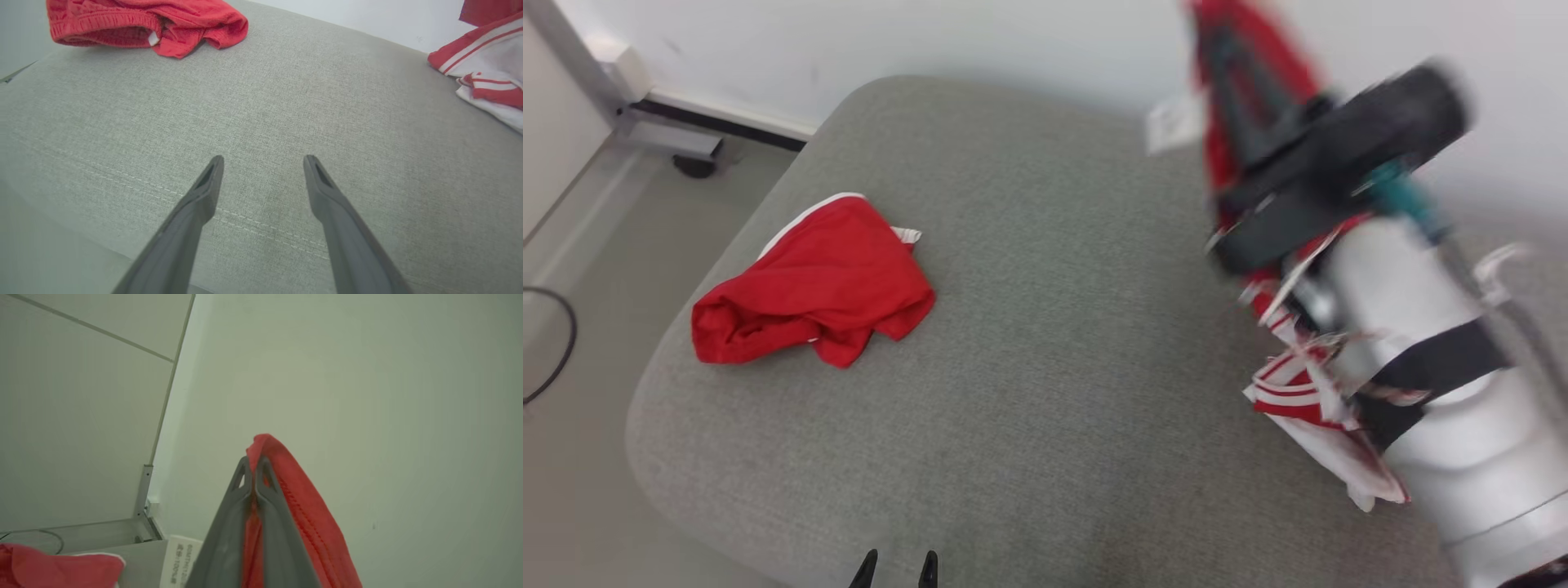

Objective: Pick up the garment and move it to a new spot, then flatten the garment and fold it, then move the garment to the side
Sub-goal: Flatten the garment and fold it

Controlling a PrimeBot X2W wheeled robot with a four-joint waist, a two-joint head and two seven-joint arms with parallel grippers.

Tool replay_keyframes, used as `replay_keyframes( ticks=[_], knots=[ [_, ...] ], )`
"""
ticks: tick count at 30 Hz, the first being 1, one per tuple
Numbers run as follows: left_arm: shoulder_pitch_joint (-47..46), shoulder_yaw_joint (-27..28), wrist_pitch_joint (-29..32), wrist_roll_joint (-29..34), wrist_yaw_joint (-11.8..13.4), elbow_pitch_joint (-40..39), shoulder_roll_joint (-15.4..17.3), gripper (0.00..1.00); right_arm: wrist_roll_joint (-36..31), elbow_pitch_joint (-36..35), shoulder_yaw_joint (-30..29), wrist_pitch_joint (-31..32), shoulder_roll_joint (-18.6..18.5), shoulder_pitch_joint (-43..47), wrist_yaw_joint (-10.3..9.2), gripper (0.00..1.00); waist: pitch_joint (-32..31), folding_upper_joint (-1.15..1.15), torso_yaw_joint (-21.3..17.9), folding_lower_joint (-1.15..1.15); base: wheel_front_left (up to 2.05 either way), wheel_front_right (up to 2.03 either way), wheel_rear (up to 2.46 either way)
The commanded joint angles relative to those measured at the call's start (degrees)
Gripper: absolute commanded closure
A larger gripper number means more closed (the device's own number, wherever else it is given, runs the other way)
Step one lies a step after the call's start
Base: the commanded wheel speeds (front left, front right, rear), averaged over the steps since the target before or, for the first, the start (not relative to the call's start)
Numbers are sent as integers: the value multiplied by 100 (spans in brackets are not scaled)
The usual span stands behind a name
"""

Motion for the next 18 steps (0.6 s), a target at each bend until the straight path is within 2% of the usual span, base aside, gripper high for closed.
replay_keyframes(
  ticks=[1, 5, 6, 7, 8, 12, 18],
  knots=[
    [-65, -38, -20, -71, 41, 9, -2, 0, 111, 221, 302, -1, 96, 165, 3, 100, 133, 0, 206, 0, 0, 0, 0],
    [-48, -104, -20, -139, 88, 27, -2, 0, 393, 950, 1291, -1, 351, 362, 3, 100, 216, 0, 351, 0, 0, 0, 0],
    [-53, -119, -20, -149, 89, 34, -3, 0, 476, 1105, 1491, -1, 417, 408, 3, 80, 240, 0, 378, 0, 0, 0, 0],
    [-61, -132, -20, -143, 93, 33, -4, 0, 554, 1260, 1658, -1, 463, 443, 3, 64, 252, 0, 393, 0, 0, 0, 0],
    [-71, -144, -20, -148, 103, 29, -4, 0, 663, 1386, 1768, -1, 517, 471, 3, 2, 269, 0, 404, 0, 0, 0, 0],
    [-125, -171, -20, -185, 137, 19, -3, 0, 993, 1588, 1952, 0, 651, 513, 3, 0, 316, 0, 370, 0, 0, 0, 0],
    [-140, -169, -20, -206, 175, 6, -2, 0, 1190, 1192, 1510, -1, 383, 755, 3, 0, 285, 0, 85, 0, 0, 0, 0]
  ],
)
